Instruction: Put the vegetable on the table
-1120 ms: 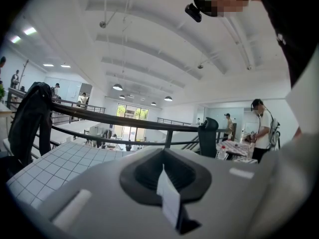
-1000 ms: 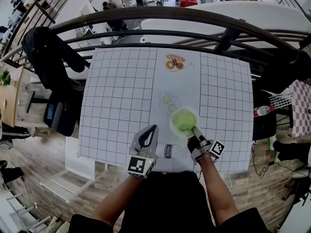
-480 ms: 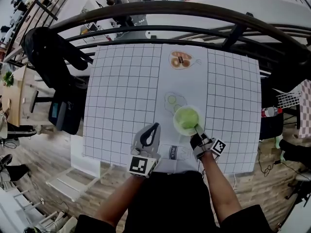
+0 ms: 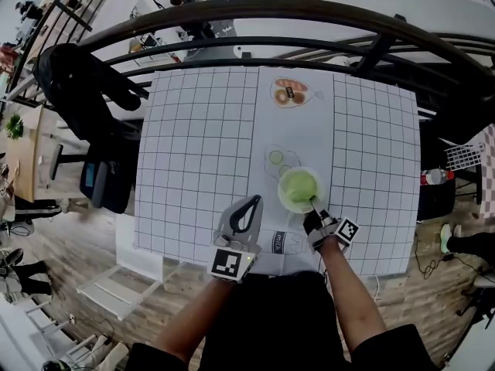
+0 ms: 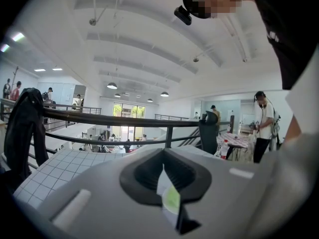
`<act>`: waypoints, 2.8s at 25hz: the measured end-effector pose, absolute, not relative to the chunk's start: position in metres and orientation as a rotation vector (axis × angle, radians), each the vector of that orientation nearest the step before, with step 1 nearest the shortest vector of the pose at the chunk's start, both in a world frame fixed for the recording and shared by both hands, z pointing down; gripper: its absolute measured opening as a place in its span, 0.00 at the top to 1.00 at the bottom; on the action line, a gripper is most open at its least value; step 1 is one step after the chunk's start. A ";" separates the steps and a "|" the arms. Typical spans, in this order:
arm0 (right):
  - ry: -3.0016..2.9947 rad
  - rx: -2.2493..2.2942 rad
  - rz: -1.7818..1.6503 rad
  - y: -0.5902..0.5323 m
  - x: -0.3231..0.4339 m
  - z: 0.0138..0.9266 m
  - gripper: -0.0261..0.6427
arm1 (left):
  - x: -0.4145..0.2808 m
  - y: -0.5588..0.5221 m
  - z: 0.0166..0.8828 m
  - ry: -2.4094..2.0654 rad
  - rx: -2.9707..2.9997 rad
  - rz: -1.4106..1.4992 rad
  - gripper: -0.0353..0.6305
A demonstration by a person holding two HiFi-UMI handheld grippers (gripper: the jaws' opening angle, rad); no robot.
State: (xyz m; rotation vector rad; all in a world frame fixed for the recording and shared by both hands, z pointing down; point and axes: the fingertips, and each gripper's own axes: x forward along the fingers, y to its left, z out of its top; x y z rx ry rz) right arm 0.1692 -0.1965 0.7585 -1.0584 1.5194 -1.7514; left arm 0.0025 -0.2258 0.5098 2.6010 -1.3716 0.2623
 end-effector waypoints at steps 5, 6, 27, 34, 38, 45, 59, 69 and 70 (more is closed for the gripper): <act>1.531 -1.105 -1.804 -0.192 0.167 0.770 0.91 | 0.004 -0.224 0.507 -1.380 2.600 0.246 0.94; 1.531 -1.103 -1.814 -0.191 0.166 0.771 0.91 | 0.002 -0.224 0.507 -1.389 2.595 0.247 0.94; 1.411 -1.158 -1.904 -0.172 0.159 0.789 0.92 | -0.025 -0.209 0.505 -1.461 2.523 0.179 0.93; 1.425 -1.169 -1.851 -0.177 0.157 0.787 0.91 | -0.031 -0.197 0.506 -1.469 2.535 0.166 0.93; 1.408 -1.208 -1.857 -0.172 0.160 0.785 0.88 | -0.033 -0.187 0.506 -1.459 2.523 0.155 0.93; 1.364 -1.227 -1.875 -0.164 0.162 0.788 0.78 | -0.048 -0.176 0.507 -1.463 2.512 0.142 0.93; 1.253 -1.349 -1.772 -0.129 0.173 0.777 0.77 | -0.049 -0.145 0.502 -1.380 2.558 0.170 0.93; 1.327 -1.429 -1.657 -0.105 0.177 0.745 0.81 | -0.049 -0.130 0.493 -1.336 2.577 0.152 0.93; 1.338 -1.423 -1.640 -0.104 0.175 0.739 0.81 | -0.049 -0.127 0.493 -1.323 2.586 0.147 0.93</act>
